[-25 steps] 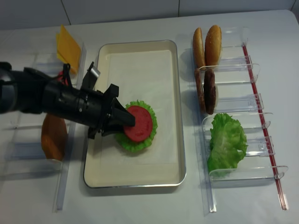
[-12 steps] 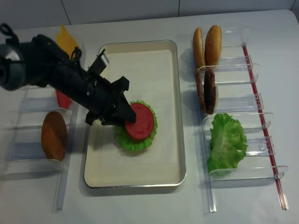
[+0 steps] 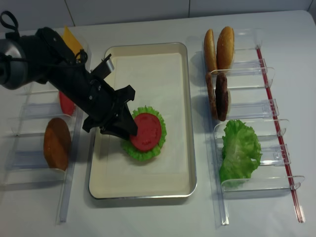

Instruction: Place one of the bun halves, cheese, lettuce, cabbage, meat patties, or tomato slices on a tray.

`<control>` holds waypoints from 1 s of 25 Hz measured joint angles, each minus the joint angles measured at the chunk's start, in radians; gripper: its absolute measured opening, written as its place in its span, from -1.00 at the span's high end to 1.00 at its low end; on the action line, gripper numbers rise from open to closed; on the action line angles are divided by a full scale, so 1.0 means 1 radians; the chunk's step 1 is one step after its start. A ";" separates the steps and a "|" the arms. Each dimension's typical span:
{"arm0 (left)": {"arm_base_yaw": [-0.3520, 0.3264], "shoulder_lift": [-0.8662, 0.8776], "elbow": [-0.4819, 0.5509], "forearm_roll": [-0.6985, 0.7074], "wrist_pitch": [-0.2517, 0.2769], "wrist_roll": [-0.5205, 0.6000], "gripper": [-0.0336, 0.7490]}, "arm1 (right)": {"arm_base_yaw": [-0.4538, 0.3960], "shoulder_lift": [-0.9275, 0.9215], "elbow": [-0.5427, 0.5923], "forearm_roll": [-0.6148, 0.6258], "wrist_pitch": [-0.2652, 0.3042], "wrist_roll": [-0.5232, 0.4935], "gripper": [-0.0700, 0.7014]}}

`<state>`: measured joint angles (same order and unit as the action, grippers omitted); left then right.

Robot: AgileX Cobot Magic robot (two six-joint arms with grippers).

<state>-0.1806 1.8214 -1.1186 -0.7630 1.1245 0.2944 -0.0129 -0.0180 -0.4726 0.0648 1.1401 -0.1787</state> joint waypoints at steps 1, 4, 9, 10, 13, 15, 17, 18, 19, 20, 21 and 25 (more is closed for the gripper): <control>0.000 0.000 0.000 0.004 0.004 -0.005 0.34 | 0.000 0.000 0.000 0.000 0.000 0.000 -0.23; 0.000 0.000 -0.019 0.014 0.024 -0.016 0.34 | 0.000 0.000 0.000 0.000 0.000 0.000 -0.23; 0.000 0.000 -0.077 0.045 0.060 -0.047 0.34 | 0.000 0.000 0.000 0.000 0.000 0.000 -0.23; 0.000 0.000 -0.089 0.059 0.062 -0.054 0.34 | 0.000 0.000 0.000 0.000 0.000 0.000 -0.23; 0.000 0.000 -0.134 0.132 0.068 -0.103 0.34 | 0.000 0.000 0.000 0.000 0.000 0.000 -0.23; 0.000 -0.007 -0.153 0.181 0.068 -0.142 0.34 | 0.000 0.000 0.000 0.000 0.000 0.000 -0.23; 0.000 -0.029 -0.160 0.217 0.073 -0.163 0.34 | 0.000 0.000 0.000 0.000 0.000 0.000 -0.23; 0.000 -0.047 -0.160 0.238 0.072 -0.178 0.34 | 0.000 0.000 0.000 0.000 0.000 0.000 -0.23; 0.000 -0.067 -0.160 0.264 0.075 -0.191 0.34 | 0.000 0.000 0.000 0.000 0.000 0.000 -0.23; 0.000 -0.087 -0.161 0.289 0.078 -0.206 0.34 | 0.000 0.000 0.000 0.000 0.000 0.000 -0.23; 0.000 -0.113 -0.161 0.325 0.080 -0.219 0.34 | 0.000 0.000 0.000 0.000 0.000 0.000 -0.23; 0.000 -0.237 -0.161 0.480 0.088 -0.279 0.34 | 0.000 0.000 0.000 0.000 0.000 0.000 -0.23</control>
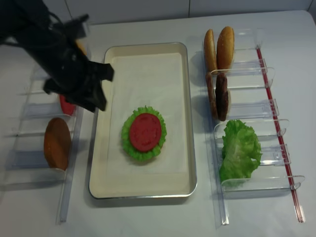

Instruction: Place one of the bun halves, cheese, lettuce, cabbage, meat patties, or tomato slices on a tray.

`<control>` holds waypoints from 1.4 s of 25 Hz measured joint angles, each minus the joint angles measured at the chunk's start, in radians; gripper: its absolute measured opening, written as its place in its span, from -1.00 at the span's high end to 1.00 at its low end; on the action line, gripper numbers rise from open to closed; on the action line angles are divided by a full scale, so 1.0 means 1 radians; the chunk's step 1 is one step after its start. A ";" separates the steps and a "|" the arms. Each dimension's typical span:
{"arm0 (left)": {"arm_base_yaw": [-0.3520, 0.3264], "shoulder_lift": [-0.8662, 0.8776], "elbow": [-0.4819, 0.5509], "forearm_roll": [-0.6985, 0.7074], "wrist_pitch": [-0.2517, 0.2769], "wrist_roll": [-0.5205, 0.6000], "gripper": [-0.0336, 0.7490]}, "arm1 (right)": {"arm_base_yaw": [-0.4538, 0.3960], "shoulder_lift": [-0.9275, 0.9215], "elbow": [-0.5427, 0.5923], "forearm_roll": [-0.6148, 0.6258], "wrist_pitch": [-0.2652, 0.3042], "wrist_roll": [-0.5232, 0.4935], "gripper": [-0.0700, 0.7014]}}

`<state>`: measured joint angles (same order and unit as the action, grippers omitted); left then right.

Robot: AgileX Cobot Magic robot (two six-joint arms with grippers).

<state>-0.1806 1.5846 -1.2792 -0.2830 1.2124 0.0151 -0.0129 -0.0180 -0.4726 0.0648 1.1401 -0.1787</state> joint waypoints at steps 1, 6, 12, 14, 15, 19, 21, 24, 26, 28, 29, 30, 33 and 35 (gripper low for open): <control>0.000 -0.037 0.000 0.043 0.004 -0.015 0.34 | 0.000 0.000 0.000 0.000 0.000 0.000 -0.23; 0.000 -0.223 0.007 0.201 0.016 -0.048 0.34 | 0.000 0.000 0.000 0.000 0.000 0.000 -0.23; 0.000 -0.452 0.134 0.283 0.027 -0.051 0.35 | 0.000 0.000 0.000 0.000 0.000 0.000 -0.23; 0.000 -0.531 0.186 0.293 0.032 -0.052 0.35 | 0.000 0.000 0.000 0.000 0.000 0.000 -0.23; 0.000 -0.571 0.206 0.295 0.033 -0.052 0.35 | 0.000 0.000 0.000 0.000 0.000 0.000 -0.23; 0.000 -0.725 0.296 0.297 0.038 -0.052 0.35 | 0.000 0.000 0.000 0.000 0.000 0.000 -0.23; 0.000 -0.814 0.338 0.297 0.041 -0.052 0.35 | 0.000 0.000 0.000 0.000 0.000 0.000 -0.23; 0.000 -0.933 0.389 0.297 0.045 -0.054 0.35 | 0.000 0.000 0.000 0.000 0.000 -0.002 -0.23; 0.000 -1.005 0.420 0.299 0.048 -0.054 0.35 | 0.000 0.000 0.000 0.000 0.000 -0.002 -0.23; 0.000 -1.081 0.454 0.299 0.049 -0.054 0.35 | 0.000 0.000 0.000 0.000 0.000 -0.004 -0.23; 0.000 -1.117 0.472 0.299 0.049 -0.054 0.35 | 0.000 0.000 0.000 0.000 0.000 -0.004 -0.23; 0.000 -1.146 0.487 0.299 0.052 -0.054 0.35 | 0.000 0.000 0.000 0.000 0.002 -0.004 -0.23; 0.000 -1.243 0.535 0.299 0.056 -0.055 0.35 | 0.000 0.000 0.000 0.000 0.002 -0.004 -0.23; 0.000 -1.315 0.572 0.299 0.057 -0.053 0.35 | 0.000 0.000 0.000 0.000 0.002 -0.004 -0.23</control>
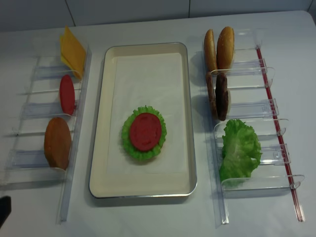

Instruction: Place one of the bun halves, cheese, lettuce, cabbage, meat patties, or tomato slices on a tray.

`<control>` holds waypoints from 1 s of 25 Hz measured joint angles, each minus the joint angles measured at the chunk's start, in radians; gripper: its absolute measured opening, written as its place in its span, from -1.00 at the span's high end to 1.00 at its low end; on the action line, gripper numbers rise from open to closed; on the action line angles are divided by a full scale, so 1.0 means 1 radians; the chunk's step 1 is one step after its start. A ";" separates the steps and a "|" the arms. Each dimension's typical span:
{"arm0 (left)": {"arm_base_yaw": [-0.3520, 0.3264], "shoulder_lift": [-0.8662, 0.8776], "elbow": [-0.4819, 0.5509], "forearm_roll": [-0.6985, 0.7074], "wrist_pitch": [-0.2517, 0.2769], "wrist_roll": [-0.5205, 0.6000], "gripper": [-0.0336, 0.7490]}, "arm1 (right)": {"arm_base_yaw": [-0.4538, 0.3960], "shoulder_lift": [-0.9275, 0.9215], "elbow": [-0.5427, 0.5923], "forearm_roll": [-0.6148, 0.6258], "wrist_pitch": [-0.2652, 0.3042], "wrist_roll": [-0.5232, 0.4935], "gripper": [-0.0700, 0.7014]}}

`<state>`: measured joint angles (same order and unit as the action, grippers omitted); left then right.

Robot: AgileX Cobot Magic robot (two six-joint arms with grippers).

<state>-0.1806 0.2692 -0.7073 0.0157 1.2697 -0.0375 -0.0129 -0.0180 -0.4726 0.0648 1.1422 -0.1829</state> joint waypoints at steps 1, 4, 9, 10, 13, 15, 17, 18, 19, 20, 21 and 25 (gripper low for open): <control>0.000 -0.038 0.014 0.000 0.000 0.002 0.35 | 0.000 0.000 0.000 0.000 0.000 0.000 -0.23; 0.000 -0.149 0.068 0.000 0.000 0.011 0.35 | 0.000 0.000 0.000 0.000 0.000 0.000 -0.23; 0.000 -0.283 0.152 -0.002 0.009 0.026 0.35 | 0.000 0.000 0.000 0.000 0.000 0.000 -0.23; 0.000 -0.285 0.169 -0.002 0.011 0.026 0.35 | 0.000 0.000 0.000 0.000 -0.002 0.000 -0.23; 0.000 -0.287 0.187 -0.002 -0.016 0.052 0.35 | 0.000 0.000 0.000 0.000 -0.002 0.000 -0.23; 0.000 -0.288 0.207 -0.006 -0.059 0.072 0.35 | 0.000 0.000 0.000 0.000 -0.002 0.000 -0.23; 0.000 -0.288 0.218 -0.007 -0.072 0.079 0.35 | 0.000 0.000 0.000 0.000 -0.002 0.000 -0.23; 0.000 -0.288 0.218 -0.009 -0.075 0.079 0.35 | 0.000 0.000 0.000 0.000 -0.002 0.000 -0.23; 0.000 -0.288 0.218 -0.009 -0.079 0.079 0.35 | 0.000 0.000 0.000 0.000 -0.002 0.000 -0.23; 0.000 -0.288 0.218 -0.009 -0.079 0.079 0.35 | 0.000 0.000 0.000 0.000 -0.002 0.000 -0.23; 0.000 -0.288 0.218 -0.009 -0.081 0.079 0.35 | 0.000 0.000 0.000 0.000 -0.002 0.000 -0.23; 0.000 -0.288 0.218 -0.009 -0.083 0.079 0.35 | 0.000 0.000 0.000 0.000 -0.002 0.000 -0.23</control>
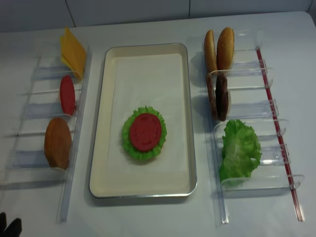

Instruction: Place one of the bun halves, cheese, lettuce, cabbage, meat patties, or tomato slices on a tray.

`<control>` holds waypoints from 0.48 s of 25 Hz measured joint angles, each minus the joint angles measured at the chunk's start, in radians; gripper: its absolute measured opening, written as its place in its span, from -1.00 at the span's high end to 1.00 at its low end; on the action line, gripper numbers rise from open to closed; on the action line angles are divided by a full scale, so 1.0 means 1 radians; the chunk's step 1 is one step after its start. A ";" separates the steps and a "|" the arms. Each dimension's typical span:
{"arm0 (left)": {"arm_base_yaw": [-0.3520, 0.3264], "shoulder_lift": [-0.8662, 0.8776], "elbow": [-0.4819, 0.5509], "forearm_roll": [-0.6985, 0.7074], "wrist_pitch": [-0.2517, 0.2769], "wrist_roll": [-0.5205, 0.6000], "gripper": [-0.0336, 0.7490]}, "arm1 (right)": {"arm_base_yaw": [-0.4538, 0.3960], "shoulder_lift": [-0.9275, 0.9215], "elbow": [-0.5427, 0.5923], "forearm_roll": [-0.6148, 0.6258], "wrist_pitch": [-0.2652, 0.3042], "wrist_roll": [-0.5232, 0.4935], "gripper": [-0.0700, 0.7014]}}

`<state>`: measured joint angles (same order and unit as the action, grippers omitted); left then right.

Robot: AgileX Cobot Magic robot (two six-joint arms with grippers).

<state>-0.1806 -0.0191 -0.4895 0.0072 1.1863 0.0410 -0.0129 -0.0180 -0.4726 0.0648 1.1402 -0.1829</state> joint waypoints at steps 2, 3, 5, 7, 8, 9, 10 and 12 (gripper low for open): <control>0.015 0.000 0.000 0.000 -0.001 0.000 0.35 | 0.000 0.000 0.000 0.000 0.000 0.000 -0.23; 0.032 0.000 0.000 0.000 -0.001 0.000 0.35 | 0.000 0.000 0.000 0.000 0.000 0.000 -0.23; 0.076 0.000 0.000 0.000 -0.001 0.000 0.35 | 0.000 0.000 0.000 0.000 0.000 0.000 -0.23; 0.107 0.000 0.000 0.000 -0.001 0.000 0.35 | 0.000 0.000 0.000 0.000 0.000 0.000 -0.23; 0.112 0.000 0.000 0.000 -0.001 0.000 0.35 | 0.000 0.000 0.000 0.000 0.000 0.002 -0.23; 0.114 0.000 0.000 0.000 -0.001 0.000 0.35 | 0.000 0.000 0.000 0.000 0.000 0.002 -0.23; 0.116 0.000 0.000 0.000 -0.001 0.000 0.35 | 0.000 0.000 0.000 0.000 0.000 0.002 -0.23; 0.114 0.000 0.000 0.000 -0.001 0.000 0.35 | 0.000 0.000 0.000 0.000 0.000 0.002 -0.23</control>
<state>-0.0663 -0.0191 -0.4895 0.0072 1.1856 0.0410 -0.0129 -0.0180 -0.4726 0.0648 1.1402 -0.1811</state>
